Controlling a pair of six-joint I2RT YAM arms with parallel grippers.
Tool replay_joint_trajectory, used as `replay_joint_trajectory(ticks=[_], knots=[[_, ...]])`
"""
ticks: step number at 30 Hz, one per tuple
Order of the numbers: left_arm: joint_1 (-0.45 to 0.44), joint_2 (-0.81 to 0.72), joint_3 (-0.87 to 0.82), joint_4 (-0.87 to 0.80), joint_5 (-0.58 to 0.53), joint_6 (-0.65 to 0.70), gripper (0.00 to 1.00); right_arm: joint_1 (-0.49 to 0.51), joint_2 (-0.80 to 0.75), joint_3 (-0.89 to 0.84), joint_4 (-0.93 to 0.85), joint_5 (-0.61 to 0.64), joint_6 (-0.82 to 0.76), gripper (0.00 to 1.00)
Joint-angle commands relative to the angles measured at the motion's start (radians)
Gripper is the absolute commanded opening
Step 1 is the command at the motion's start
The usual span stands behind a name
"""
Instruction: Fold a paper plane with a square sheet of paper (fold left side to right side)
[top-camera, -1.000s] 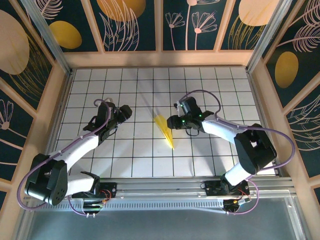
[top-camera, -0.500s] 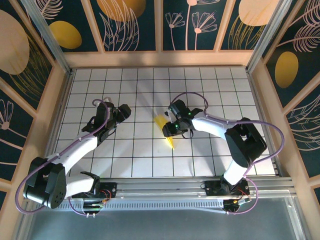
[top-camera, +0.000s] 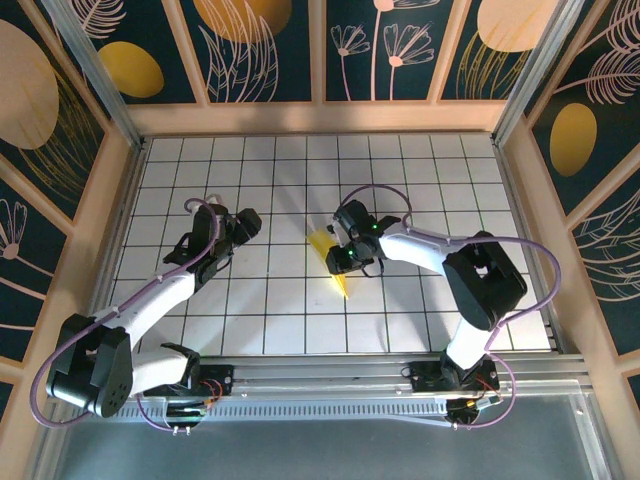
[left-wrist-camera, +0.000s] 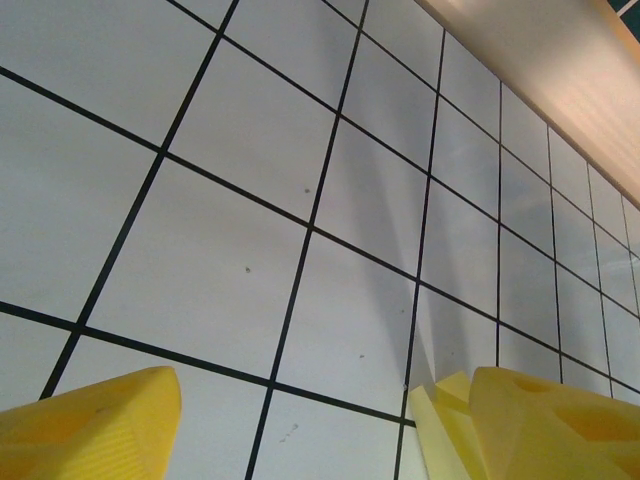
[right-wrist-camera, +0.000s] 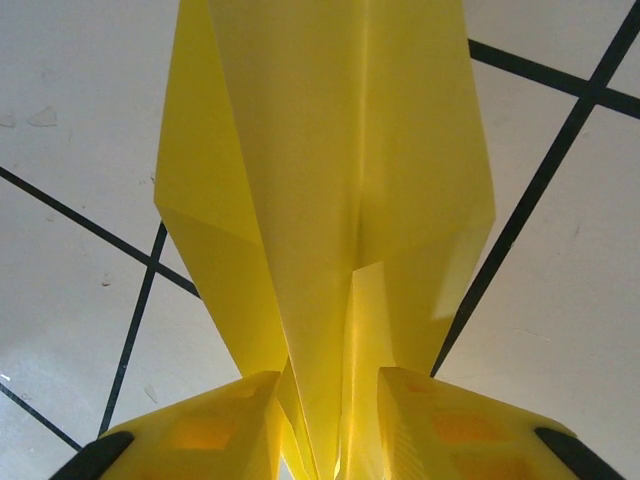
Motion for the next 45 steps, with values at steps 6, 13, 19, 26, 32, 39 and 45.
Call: replay_joint_trajectory(ticks=[6,13,19,26,32,39,45], knots=[[0.006,-0.014,0.017,-0.025,-0.016,0.019,0.76,0.021,0.042,0.04,-0.009,0.015,-0.002,0.23],[0.006,-0.021,0.013,-0.028,-0.017,0.018,0.76,0.034,0.069,0.044,-0.003,0.031,0.009,0.2],[0.005,-0.031,0.012,-0.034,-0.025,0.021,0.76,0.05,0.098,0.04,0.007,0.041,0.018,0.19],[0.005,-0.055,0.014,-0.046,-0.043,0.029,0.76,0.06,0.09,0.047,-0.007,0.109,0.042,0.14],[0.006,-0.081,0.013,-0.055,-0.054,0.031,0.76,0.057,0.034,0.087,-0.048,0.18,0.071,0.06],[0.006,-0.113,0.013,-0.069,-0.066,0.038,0.76,0.02,0.0,0.13,-0.081,0.147,0.122,0.01],[0.006,-0.155,0.012,-0.073,-0.08,0.054,0.77,-0.031,0.068,0.259,-0.116,0.189,0.271,0.01]])
